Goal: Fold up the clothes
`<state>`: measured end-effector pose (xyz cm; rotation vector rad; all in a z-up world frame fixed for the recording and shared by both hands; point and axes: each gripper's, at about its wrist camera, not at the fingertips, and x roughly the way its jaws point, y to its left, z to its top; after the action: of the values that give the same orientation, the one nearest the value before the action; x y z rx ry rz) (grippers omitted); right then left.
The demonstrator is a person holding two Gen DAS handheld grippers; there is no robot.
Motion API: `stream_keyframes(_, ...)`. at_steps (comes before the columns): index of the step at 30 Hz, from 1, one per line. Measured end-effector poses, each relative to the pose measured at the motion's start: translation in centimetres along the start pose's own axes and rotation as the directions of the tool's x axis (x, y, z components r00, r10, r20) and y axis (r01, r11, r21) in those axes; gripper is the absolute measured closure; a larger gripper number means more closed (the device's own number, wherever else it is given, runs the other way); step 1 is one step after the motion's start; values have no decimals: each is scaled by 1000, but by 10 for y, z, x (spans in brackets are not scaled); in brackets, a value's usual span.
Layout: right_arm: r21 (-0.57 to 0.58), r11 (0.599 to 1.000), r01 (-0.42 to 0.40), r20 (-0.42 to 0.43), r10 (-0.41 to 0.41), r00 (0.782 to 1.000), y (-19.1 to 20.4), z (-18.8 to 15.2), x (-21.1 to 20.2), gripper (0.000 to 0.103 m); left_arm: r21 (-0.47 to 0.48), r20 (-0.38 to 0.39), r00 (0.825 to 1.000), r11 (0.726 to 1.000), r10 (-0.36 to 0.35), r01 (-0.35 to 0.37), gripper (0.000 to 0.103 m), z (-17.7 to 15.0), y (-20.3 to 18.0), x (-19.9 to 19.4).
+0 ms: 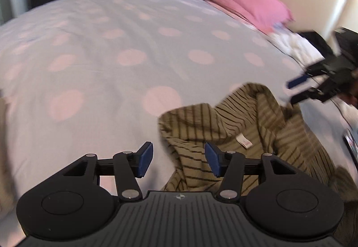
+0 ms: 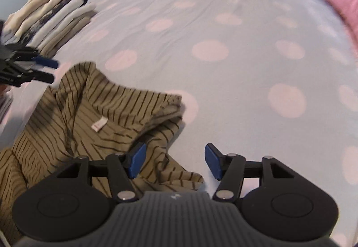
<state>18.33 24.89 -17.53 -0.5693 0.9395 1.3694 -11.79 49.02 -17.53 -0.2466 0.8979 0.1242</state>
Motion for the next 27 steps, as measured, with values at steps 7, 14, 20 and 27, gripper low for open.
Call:
stream_keyframes(7, 100, 995, -20, -80, 28, 996, -15, -1, 4, 33, -56, -126, 990, 997, -66, 59, 49, -3, 9, 6)
stream_keyframes(14, 4, 998, -67, -121, 67, 990, -4, -4, -4, 27, -11, -206, 971, 992, -124, 125, 47, -9, 9, 16)
stream_keyframes(20, -103, 991, -83, -115, 72, 991, -13, -9, 16, 24, 62, -199, 976, 992, -91, 105, 47, -22, 21, 30)
stream_keyframes(27, -152, 985, -77, -112, 61, 992, -1, -14, 36, 24, 105, -178, 983, 992, -51, 70, 40, -33, 7, 31)
